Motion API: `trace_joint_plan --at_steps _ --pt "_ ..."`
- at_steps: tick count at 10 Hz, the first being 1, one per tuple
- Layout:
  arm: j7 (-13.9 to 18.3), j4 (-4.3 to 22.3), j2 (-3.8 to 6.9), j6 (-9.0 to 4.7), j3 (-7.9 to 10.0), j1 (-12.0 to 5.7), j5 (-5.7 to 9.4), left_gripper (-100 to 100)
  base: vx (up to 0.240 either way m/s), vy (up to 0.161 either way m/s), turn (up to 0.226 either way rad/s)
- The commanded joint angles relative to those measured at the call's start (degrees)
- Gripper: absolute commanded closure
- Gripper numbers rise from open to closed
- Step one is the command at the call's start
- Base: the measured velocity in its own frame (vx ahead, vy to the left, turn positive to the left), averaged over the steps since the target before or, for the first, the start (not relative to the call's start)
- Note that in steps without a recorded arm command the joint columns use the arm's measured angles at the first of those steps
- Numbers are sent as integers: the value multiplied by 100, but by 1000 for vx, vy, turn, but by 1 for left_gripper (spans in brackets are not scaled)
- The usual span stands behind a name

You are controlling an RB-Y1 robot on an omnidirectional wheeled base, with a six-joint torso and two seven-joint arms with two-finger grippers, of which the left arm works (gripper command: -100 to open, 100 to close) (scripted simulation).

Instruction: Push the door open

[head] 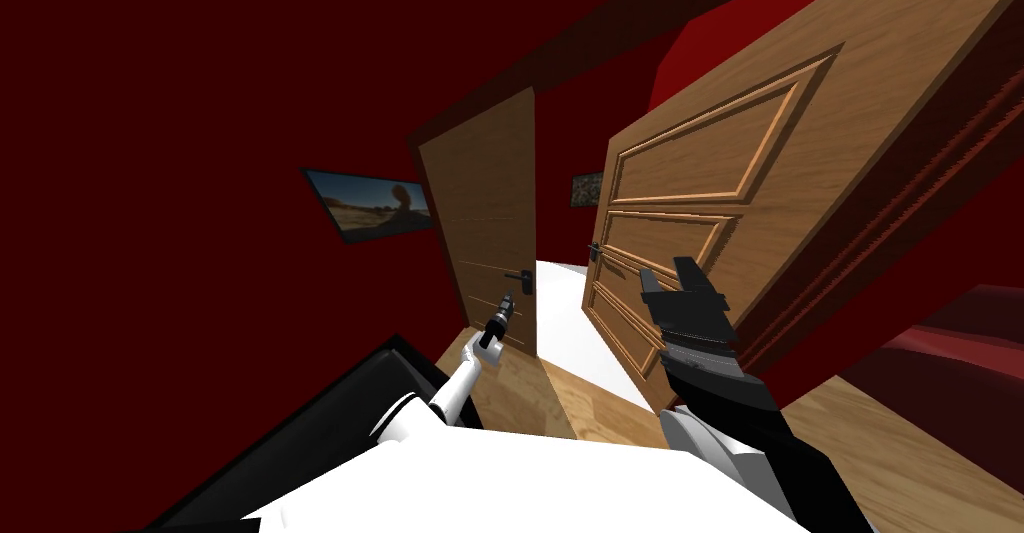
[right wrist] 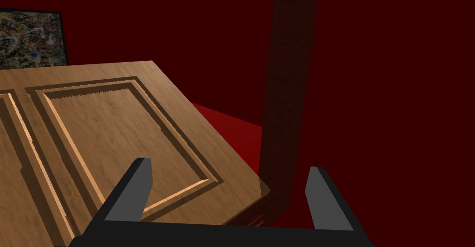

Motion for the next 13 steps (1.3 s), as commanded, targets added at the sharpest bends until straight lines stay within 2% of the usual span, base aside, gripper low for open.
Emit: trace_joint_plan --at_steps 1,5,6,13 --pt "0 0 0 0 0 0 0 -100 -8 8 -27" --pt "0 0 0 0 0 0 0 -100 1 -1 3" --pt "52 12 38 8 -24 -9 16 -100 42 13 -47" --pt "60 14 35 9 -28 -10 19 -100 4 2 -6"
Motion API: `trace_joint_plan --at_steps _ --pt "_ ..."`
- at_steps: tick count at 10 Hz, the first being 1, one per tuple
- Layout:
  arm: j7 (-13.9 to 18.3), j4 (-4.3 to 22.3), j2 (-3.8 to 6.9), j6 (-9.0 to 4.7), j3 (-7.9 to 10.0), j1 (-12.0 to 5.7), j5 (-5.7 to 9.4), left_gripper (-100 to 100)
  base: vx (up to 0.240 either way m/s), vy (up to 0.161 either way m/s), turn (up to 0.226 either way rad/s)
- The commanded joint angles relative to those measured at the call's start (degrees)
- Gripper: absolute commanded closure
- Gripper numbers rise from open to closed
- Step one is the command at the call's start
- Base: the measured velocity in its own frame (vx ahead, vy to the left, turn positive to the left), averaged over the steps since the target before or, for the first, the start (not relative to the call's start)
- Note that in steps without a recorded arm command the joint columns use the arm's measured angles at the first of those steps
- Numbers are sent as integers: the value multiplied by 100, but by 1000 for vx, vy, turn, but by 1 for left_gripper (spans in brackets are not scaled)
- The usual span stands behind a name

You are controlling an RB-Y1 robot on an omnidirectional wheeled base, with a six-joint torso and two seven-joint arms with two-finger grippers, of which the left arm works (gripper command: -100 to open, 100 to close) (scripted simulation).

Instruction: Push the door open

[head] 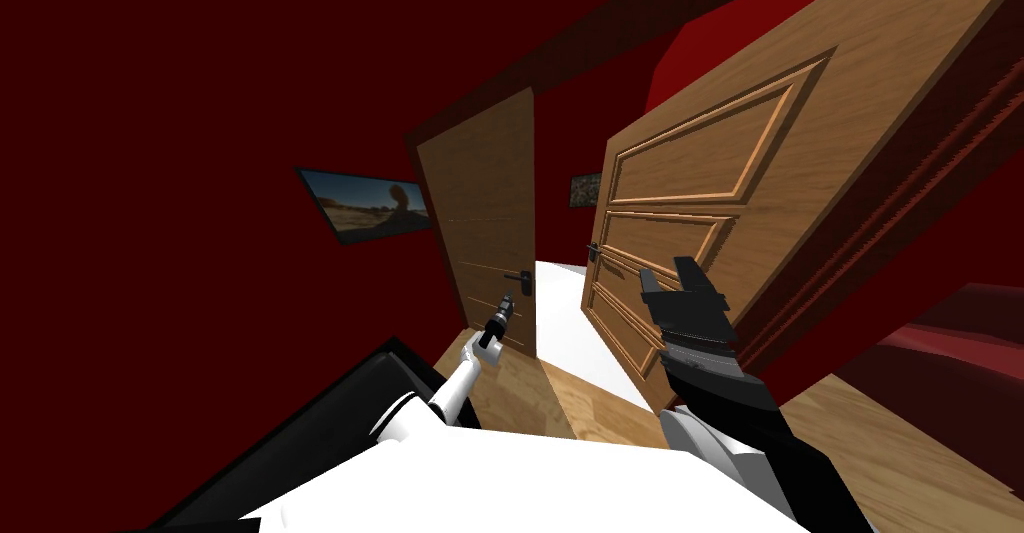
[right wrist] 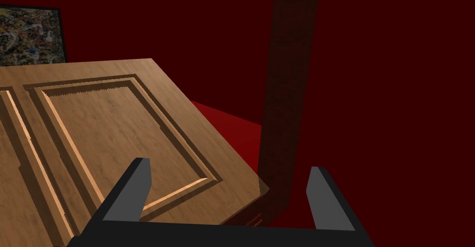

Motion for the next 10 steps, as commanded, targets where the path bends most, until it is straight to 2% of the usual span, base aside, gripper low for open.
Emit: trace_joint_plan --at_steps 1,10 --pt "0 0 0 0 0 0 0 -100 8 -8 27" --pt "45 7 36 -4 -16 -5 15 -100 -3 3 -8"
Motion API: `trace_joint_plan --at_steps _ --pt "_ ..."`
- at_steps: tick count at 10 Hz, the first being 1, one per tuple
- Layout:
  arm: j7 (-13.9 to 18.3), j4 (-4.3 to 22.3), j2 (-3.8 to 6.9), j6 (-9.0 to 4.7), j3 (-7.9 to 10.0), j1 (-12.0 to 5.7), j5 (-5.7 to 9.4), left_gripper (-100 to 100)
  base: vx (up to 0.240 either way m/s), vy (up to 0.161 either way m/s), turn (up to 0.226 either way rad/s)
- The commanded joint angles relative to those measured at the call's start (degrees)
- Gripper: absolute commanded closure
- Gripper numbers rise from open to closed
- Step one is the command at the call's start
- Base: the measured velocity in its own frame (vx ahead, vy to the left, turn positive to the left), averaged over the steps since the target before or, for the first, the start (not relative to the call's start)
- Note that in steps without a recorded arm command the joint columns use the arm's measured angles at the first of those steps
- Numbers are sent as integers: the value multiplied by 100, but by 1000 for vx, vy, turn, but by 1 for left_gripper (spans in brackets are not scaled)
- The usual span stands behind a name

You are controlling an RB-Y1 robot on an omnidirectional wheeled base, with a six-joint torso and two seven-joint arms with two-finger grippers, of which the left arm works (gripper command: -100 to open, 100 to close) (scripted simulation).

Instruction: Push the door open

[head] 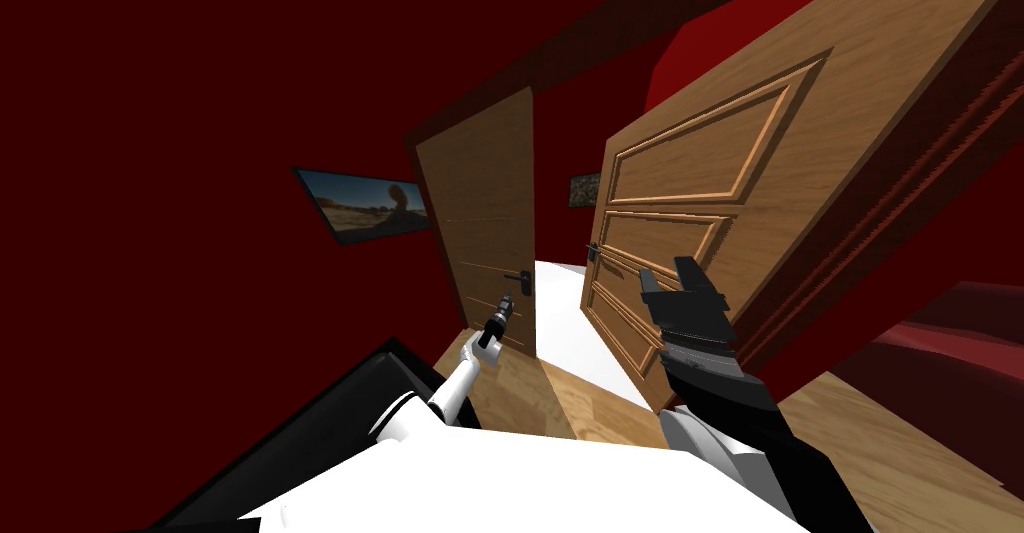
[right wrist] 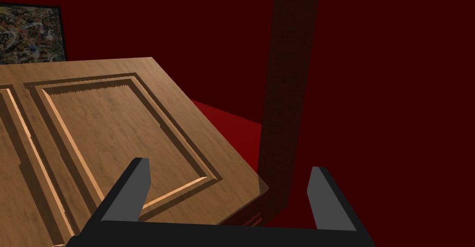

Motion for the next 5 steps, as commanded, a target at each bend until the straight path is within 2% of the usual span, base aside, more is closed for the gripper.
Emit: trace_joint_plan --at_steps 1,4,5 --pt "0 0 0 0 0 0 0 -100 0 0 0" --pt "0 0 0 0 0 0 0 -100 4 -4 14" --pt "39 5 31 -9 -18 -4 10 -100 5 -5 16"
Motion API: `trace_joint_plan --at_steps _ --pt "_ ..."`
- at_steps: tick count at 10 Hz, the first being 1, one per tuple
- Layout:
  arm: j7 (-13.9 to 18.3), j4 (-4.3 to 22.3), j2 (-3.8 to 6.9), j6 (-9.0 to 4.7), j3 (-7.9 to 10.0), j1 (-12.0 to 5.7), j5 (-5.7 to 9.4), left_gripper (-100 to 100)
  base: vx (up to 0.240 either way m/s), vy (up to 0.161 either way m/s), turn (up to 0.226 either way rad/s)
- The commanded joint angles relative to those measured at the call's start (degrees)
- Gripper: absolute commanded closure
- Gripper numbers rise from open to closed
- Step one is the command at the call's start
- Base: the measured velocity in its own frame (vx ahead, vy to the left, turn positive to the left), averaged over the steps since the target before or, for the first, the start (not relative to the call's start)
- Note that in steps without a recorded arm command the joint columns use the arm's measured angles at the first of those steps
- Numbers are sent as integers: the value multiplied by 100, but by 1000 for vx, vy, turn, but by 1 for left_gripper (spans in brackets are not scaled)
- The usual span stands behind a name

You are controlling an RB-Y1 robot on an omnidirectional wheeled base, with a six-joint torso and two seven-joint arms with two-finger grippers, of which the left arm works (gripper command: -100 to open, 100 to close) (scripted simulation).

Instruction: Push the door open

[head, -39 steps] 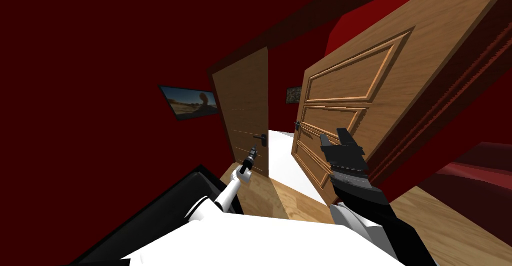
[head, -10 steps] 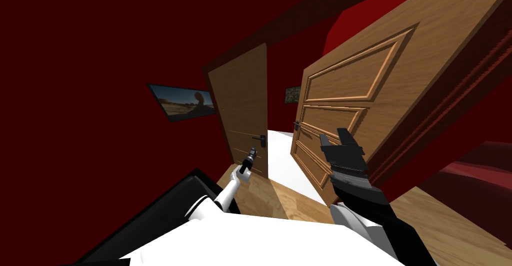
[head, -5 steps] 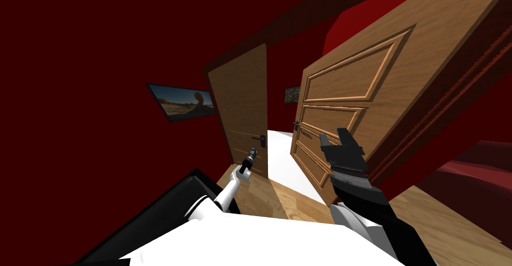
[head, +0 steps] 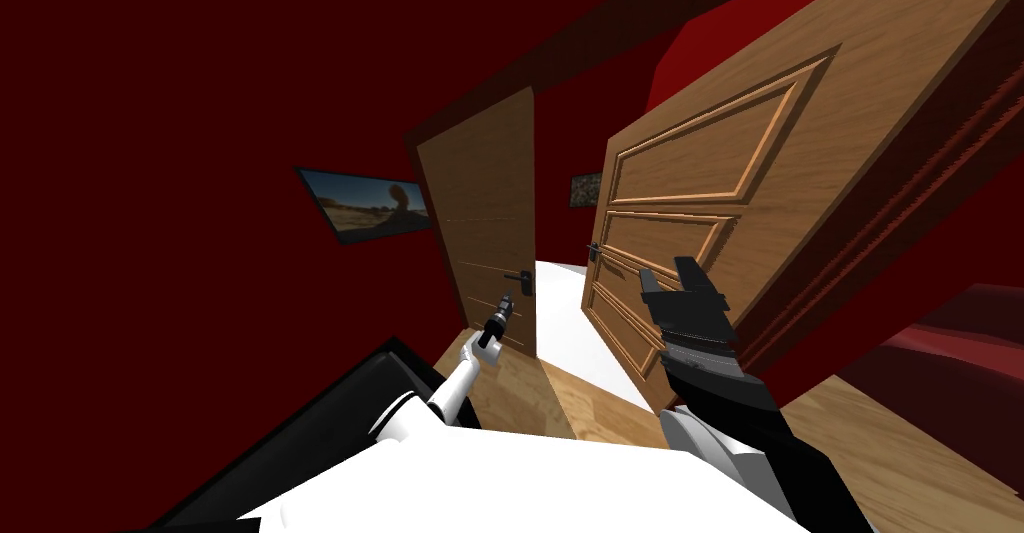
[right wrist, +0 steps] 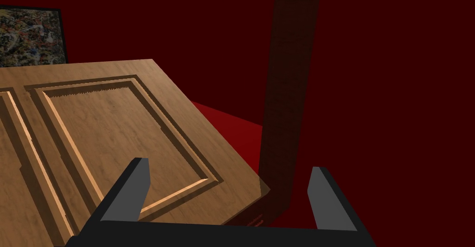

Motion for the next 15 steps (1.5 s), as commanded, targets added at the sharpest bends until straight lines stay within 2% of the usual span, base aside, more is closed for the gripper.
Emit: trace_joint_plan --at_steps 1,15 --pt "22 5 14 -6 -8 -4 5 -100 -3 3 -11" --pt "59 11 42 -16 -26 -8 14 -100 1 -1 2"
